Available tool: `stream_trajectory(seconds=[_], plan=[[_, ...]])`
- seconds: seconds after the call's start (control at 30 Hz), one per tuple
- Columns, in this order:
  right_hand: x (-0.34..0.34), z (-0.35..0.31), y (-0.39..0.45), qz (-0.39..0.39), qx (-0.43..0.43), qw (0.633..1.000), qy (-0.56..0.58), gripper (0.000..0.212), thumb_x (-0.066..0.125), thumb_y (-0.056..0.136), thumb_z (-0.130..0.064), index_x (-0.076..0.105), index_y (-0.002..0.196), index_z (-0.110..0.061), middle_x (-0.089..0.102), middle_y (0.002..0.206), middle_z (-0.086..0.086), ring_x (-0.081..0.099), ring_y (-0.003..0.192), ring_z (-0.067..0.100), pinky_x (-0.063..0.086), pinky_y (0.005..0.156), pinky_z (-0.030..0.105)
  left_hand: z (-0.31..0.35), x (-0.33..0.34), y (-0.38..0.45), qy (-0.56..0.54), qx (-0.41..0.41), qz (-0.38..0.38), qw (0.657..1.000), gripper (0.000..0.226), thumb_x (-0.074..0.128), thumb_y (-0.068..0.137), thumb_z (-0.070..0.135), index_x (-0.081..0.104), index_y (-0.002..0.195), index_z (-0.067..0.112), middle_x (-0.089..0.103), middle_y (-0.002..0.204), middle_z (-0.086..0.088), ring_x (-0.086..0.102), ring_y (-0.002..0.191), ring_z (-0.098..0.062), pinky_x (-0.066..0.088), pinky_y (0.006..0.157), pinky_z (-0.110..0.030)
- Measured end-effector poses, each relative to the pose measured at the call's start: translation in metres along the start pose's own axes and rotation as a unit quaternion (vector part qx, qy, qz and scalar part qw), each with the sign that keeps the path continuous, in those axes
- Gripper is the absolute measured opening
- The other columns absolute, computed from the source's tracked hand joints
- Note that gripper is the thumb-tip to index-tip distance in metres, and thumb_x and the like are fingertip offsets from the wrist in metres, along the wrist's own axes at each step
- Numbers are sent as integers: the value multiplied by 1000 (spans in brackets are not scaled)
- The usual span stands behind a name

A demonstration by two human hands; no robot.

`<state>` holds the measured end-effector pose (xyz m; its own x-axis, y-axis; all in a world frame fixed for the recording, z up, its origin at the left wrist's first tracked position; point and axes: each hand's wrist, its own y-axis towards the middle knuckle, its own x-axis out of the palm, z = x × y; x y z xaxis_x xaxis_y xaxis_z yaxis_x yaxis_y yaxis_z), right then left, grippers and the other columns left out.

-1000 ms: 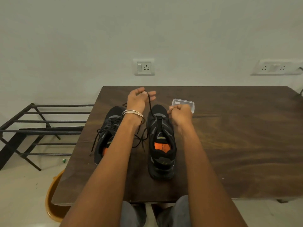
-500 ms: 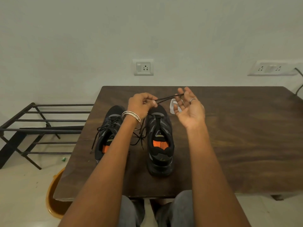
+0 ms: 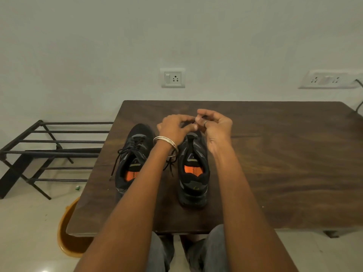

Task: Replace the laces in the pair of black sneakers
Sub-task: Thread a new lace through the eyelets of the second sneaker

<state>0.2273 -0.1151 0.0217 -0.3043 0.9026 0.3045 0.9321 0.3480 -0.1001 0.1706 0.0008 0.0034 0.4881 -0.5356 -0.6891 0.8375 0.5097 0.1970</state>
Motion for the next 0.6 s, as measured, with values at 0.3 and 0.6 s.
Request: stream_trajectory(seconds=[0.3,0.6], plan=[[-19,-8,7,111,63,974,186,18,64,85,13,69,95,-1,67,82,9,61,66,13,54,63,20,-12,-20,-8,5,-174,208,963,15,65,89,33,74,101,31,71,104,3,51,113,-22,27,91,-39],[-15,9,13,57,30,993,-97,16,54,93,12,67,98,3,69,86,15,65,65,16,58,61,22,-8,-14,-5,157,-80,60,983,48,68,84,40,54,130,43,50,135,8,32,128,-25,26,98,-44]])
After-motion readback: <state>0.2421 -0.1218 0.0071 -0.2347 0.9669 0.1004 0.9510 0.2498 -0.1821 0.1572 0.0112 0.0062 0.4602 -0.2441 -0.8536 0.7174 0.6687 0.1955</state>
